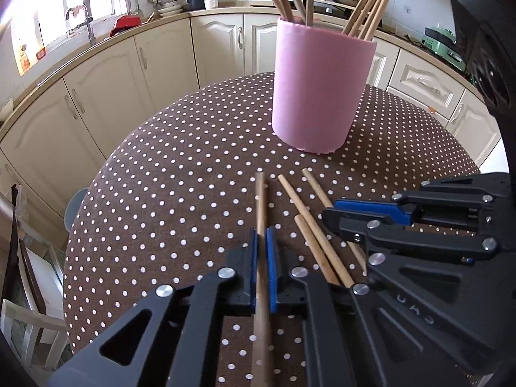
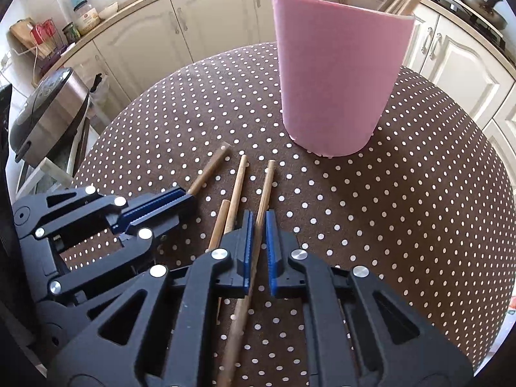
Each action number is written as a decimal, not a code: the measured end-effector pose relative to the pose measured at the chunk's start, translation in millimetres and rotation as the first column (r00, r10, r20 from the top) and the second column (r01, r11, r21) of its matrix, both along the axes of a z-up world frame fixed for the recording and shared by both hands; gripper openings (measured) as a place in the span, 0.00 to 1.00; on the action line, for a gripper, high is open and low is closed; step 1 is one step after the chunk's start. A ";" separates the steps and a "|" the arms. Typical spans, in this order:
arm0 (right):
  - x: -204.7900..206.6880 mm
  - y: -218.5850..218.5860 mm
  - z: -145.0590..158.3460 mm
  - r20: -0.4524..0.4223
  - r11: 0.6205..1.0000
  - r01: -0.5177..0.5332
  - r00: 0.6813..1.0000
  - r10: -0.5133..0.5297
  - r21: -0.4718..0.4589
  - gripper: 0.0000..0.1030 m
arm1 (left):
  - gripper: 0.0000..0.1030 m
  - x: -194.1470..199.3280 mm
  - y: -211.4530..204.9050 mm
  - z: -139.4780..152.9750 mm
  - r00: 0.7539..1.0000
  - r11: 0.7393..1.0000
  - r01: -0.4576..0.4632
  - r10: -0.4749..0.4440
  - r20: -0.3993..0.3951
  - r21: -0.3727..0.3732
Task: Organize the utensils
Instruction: 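Close the left tool on a chopstick while the right tool grasps another, then lift the left tool's chopstick upright into the pink cup while the right tool inserts its own, then open the left tool to release its chopstick while the right tool releases its own, then move the left tool back to the last chopsticks while the right tool returns too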
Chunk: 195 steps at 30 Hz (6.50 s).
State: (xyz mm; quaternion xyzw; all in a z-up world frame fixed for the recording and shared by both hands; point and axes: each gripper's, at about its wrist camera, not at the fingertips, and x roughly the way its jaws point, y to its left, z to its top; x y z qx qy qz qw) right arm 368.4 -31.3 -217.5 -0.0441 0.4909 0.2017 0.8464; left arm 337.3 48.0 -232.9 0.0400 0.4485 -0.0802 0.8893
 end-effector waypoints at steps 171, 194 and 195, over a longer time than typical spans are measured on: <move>-25.3 -64.2 153.0 0.563 0.970 0.091 0.800 -0.206 0.226 0.06 | 0.72 -14.9 34.3 179.4 0.851 0.976 -0.173 0.214 0.480 -0.129; -62.6 -80.4 157.3 0.534 0.960 0.101 0.813 -0.232 0.262 0.41 | 0.72 -52.9 16.5 189.7 0.857 0.985 -0.134 0.170 0.486 -0.109; -66.4 -80.9 158.2 0.535 0.959 0.101 0.812 -0.232 0.263 0.41 | 0.72 -56.1 15.6 189.5 0.858 0.985 -0.132 0.169 0.485 -0.109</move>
